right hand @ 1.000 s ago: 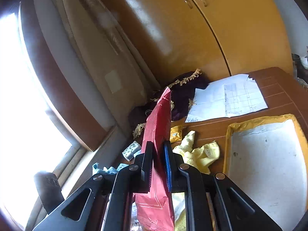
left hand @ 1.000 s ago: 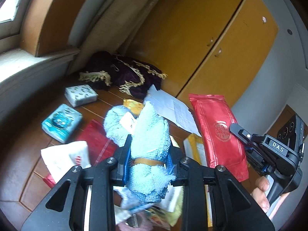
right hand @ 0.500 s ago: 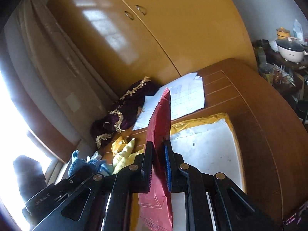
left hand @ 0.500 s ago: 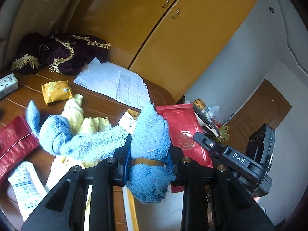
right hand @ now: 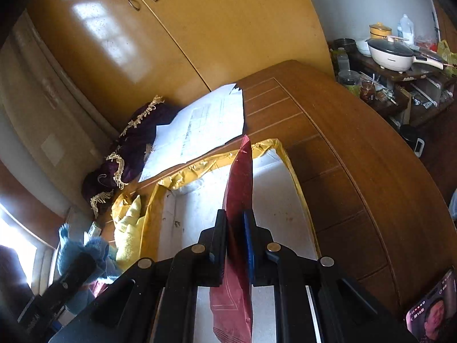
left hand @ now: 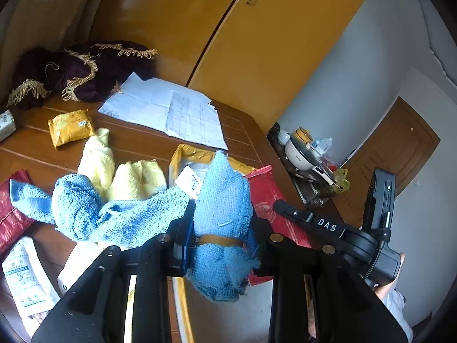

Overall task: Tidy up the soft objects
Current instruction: 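Lift and carry the red packet and blue towel toward the white box, then lower the red packet into the box while the left tool drops the blue towel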

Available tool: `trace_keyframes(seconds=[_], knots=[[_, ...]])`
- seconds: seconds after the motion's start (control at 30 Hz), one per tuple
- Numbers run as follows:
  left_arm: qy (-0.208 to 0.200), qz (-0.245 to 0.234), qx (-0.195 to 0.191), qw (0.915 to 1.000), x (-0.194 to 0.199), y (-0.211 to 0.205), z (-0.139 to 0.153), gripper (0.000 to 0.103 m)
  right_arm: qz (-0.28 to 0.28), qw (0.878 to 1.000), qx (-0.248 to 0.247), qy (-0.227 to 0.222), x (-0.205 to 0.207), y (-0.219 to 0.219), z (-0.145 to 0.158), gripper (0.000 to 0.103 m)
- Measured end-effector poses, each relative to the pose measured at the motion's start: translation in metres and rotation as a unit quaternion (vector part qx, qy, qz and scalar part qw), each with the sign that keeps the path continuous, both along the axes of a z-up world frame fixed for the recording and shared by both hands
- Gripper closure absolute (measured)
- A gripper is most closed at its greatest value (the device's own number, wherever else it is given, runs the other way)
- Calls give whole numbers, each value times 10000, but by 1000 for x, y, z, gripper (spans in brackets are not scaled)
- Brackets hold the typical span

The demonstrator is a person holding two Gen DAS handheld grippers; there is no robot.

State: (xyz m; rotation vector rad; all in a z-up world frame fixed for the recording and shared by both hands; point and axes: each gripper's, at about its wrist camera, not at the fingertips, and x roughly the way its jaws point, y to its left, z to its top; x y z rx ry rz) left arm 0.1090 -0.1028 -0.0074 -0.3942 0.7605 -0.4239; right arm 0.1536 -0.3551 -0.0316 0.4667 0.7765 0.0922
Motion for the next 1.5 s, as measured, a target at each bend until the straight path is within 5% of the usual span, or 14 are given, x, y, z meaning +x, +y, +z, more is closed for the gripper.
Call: trace_keyframes(seconds=[0.13,0.4,0.57,0.8,0.97,1.07,1.27,1.37,1.5], knots=[[417,-254,128,9987,-6,20,-25,76,30,9999,-113,53,0,5,-1,91],[-48,-1042,351,9939,-68,23,-30,76,38,9999,-128,57,0,6,-1,91],[121,-1434,515,9883,-93,18,-45,70,50,9998,-167,53,0,8,0,91],[318,-1169,580,9909,-88,27,-58,55,34,9998,-189,69,0,10,0,91],[0,-1128,954,9890,-97,33,-50,53,-11,9997,-222,100,0,10,-2,91],[-224,-1039,1205,9870,-106,47,-44,43,-15,9997,-237,92,-1,10,-2,91],[-425,-968,1035,9890,-126,81,-35,38,-17,9995,-299,74,-1,12,-1,91],[-471,-1498,1198,9803,-141,60,-37,38,-26,9994,-334,81,0,12,-1,91],[-281,-1754,1970,9642,-149,22,-57,39,-38,9994,-316,122,1,12,-3,91]])
